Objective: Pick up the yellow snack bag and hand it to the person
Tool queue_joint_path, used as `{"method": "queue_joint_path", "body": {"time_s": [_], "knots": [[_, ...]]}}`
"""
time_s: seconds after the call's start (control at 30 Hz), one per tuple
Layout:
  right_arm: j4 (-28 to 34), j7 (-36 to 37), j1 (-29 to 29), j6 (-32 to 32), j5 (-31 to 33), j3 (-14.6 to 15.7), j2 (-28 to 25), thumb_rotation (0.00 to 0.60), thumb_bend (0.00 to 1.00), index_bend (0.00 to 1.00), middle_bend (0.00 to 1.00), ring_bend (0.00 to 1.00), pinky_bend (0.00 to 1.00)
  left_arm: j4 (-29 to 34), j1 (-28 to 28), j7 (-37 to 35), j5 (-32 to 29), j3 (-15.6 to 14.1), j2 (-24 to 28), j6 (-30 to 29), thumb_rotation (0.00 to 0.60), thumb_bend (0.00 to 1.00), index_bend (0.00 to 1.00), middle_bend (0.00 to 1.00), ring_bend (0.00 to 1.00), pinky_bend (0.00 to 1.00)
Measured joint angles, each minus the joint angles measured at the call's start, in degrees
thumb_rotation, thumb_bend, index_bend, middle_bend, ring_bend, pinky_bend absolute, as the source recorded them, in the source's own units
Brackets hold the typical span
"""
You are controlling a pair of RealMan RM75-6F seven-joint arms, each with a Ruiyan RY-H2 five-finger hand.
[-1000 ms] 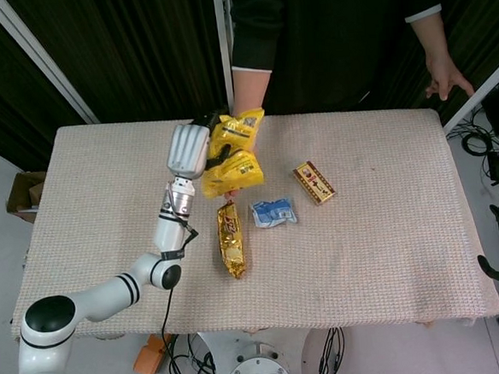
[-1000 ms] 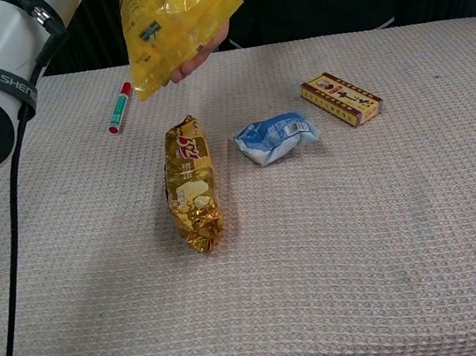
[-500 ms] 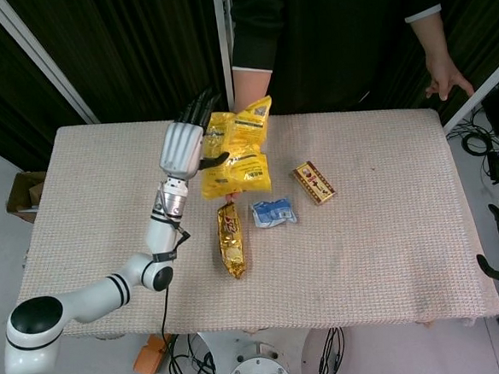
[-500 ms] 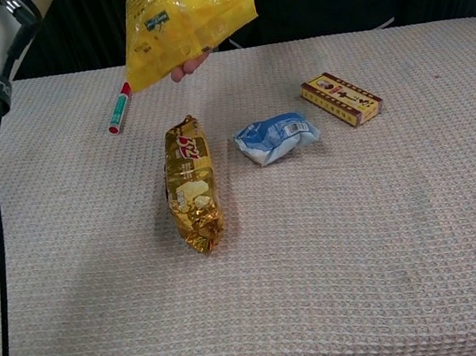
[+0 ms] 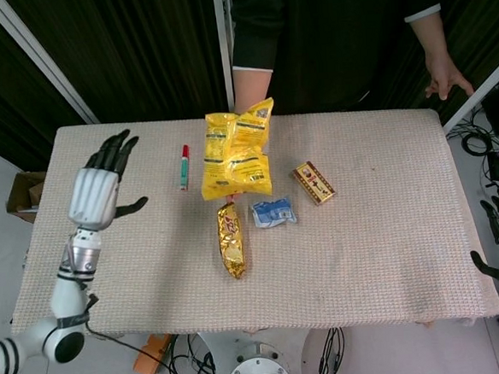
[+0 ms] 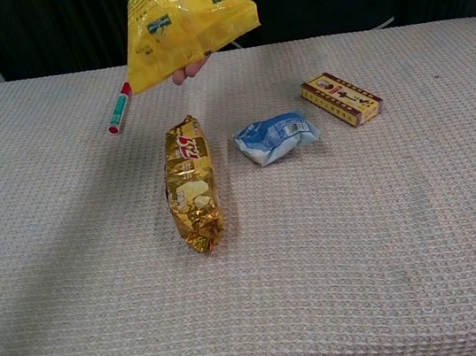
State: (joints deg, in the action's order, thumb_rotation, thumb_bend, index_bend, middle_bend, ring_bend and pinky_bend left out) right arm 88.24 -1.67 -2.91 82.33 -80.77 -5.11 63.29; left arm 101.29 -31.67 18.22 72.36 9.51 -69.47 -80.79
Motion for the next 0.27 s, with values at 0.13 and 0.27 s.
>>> {"method": "queue_joint_path", "body": {"time_s": [0.13, 0.27], "knots": [[0.4, -1.0, 0.1, 1.0, -0.8, 0.3, 0.4, 0.6, 0.18, 0.0, 0.0, 0.0, 0.0, 2.3, 10.7, 0.9, 1.5, -9.6, 5.3, -3.5, 0.589, 0.02, 0.07, 0.04, 0.06, 0.26], [0.2, -1.3, 0.3, 1.1, -0.7, 0.4, 0.9, 0.6, 0.18, 0.0, 0.0, 0.0, 0.0, -0.7, 19.0, -1.7, 5.1, -15.2, 4.7, -8.9, 0.579, 0.02, 0.06, 0.03, 0.06, 0.25]]}}
